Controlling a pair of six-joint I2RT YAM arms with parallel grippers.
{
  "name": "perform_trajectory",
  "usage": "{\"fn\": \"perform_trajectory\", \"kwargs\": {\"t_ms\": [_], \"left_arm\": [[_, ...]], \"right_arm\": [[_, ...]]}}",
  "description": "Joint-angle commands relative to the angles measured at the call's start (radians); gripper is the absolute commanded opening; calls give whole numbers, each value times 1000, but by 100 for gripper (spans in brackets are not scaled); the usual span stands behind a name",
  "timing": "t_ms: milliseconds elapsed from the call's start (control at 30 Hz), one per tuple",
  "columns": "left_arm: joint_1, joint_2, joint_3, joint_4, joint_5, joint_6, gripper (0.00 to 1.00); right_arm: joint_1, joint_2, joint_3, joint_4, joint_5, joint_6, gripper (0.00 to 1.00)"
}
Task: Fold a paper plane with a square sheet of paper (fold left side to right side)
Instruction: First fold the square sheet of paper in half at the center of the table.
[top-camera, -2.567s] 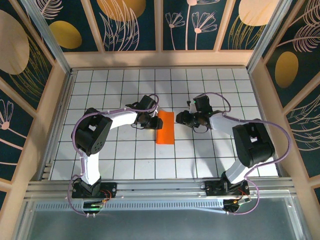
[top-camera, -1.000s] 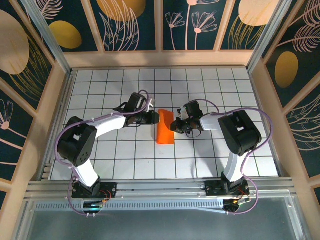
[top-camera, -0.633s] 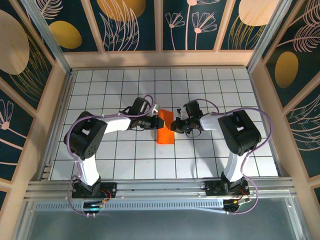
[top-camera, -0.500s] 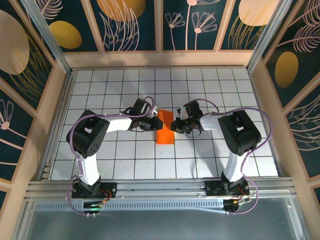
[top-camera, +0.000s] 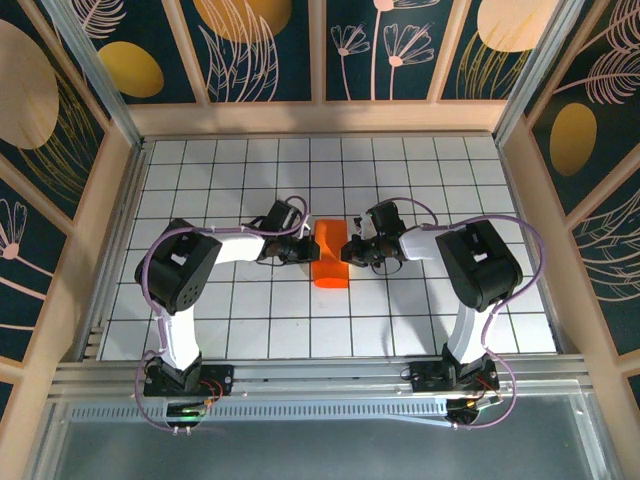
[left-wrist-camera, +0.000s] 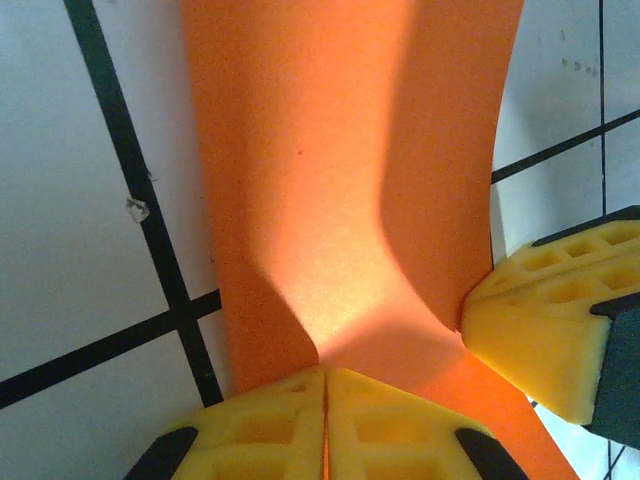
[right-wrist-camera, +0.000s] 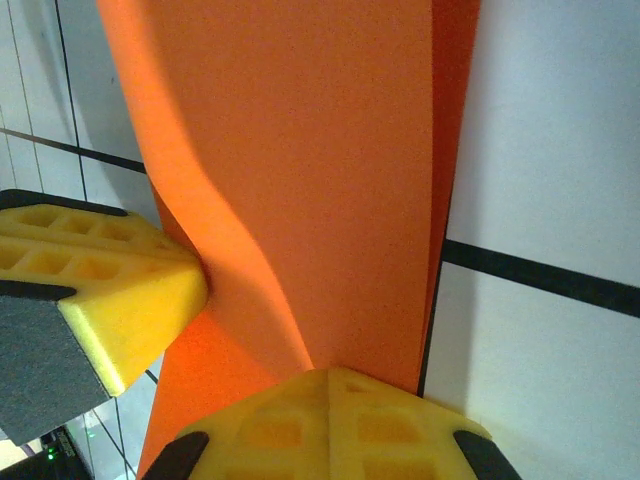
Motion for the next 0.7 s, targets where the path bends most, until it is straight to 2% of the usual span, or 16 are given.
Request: {"fn": "perform_trajectory", "kwargs": {"t_ms": [0,167,267,500,667], "left_arm": [[16,-10,-64,-35,-29,15,8],[83,-58,-165,51,45,-18,6],[93,-98,-174,49,48,-4,5],[84,-178,-178,147,129,-26,4],[18,-129,-125,204,185,-53,4]], "right_arm": [[3,75,-55,-136,183,-46,0],[4,70,-54,-136,181,-48,0],[5,66,-53,-131,174,-45,0],[5,62,-52,-124,168,-41,0],[6,61,-53,-125,170,-41,0]]}}
